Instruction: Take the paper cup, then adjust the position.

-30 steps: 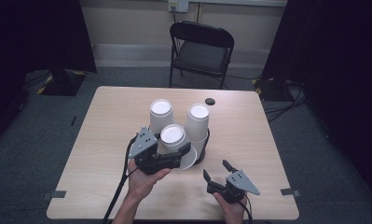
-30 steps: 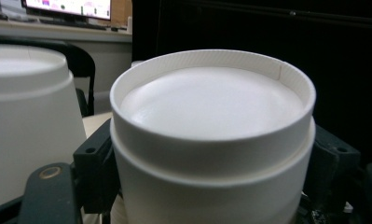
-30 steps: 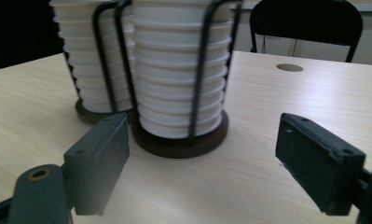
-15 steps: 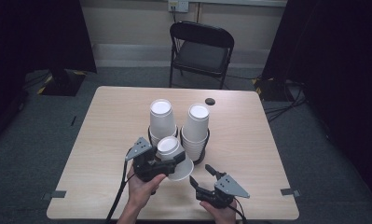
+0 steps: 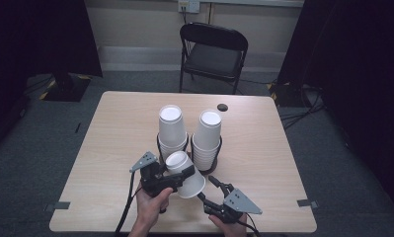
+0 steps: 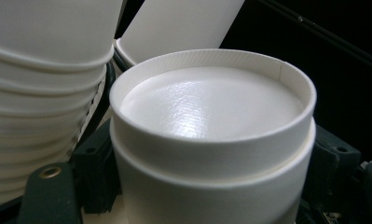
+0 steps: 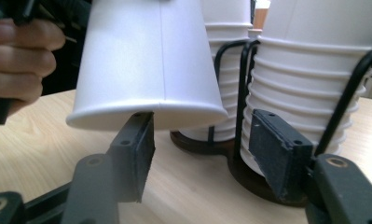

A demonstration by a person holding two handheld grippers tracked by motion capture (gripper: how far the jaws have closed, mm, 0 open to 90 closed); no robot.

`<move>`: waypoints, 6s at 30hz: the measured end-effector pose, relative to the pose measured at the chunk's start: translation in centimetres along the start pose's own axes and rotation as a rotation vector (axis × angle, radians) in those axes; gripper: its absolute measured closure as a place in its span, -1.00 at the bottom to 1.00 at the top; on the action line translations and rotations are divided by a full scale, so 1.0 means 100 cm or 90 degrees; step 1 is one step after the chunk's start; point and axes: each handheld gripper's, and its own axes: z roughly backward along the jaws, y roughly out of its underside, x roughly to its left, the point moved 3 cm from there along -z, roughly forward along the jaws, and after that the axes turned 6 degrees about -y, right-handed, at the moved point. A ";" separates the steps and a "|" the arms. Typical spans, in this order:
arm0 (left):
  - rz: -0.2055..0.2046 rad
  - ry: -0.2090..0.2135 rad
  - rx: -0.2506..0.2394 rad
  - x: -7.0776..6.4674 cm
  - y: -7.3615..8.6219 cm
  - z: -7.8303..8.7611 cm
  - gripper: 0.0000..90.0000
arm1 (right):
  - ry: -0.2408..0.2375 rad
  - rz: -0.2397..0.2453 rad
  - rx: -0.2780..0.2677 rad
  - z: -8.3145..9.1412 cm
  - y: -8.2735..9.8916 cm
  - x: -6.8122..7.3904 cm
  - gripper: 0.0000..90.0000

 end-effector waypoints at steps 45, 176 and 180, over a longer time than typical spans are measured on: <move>0.044 0.056 0.027 -0.007 0.007 -0.005 -0.68 | 0.008 0.070 -0.061 -0.009 -0.009 0.000 0.88; -0.750 -0.079 0.150 -0.006 0.048 0.011 -0.66 | -0.115 -0.017 0.305 -0.006 -0.028 -0.040 0.91; -0.762 -0.091 0.152 -0.010 0.049 0.008 -0.66 | -0.120 -0.016 0.315 -0.007 -0.029 -0.041 0.90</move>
